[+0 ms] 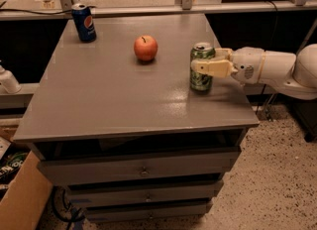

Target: Place green can upright

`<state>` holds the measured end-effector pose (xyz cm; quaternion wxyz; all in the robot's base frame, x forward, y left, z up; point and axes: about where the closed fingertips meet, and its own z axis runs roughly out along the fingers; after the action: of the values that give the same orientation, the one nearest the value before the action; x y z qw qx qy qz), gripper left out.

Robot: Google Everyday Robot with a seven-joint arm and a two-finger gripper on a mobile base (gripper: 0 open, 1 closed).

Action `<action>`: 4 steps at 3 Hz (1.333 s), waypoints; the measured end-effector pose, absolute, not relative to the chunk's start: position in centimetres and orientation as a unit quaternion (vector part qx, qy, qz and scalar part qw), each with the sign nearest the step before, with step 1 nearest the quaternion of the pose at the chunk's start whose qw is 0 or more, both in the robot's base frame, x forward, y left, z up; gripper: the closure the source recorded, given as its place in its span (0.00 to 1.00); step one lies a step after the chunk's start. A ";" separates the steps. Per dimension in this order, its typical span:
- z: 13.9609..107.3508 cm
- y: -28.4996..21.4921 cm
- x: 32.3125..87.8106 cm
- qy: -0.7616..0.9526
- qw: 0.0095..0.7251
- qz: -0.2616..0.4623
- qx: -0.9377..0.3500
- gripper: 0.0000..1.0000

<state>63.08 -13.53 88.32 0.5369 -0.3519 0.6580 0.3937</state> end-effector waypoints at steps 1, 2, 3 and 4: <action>88.1 -14.6 62.2 0.641 0.549 0.392 -0.366 0.36; 88.2 -15.7 61.3 0.626 0.556 0.389 -0.385 0.13; 88.5 -16.0 60.7 0.614 0.557 0.388 -0.403 0.00; 89.1 -15.8 60.6 0.606 0.550 0.386 -0.426 0.00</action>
Offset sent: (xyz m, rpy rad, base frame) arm -0.0298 -0.0422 -0.0015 -0.0127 -0.1401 0.0649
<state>60.57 -15.83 89.07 0.5502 -0.4255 0.6062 0.3858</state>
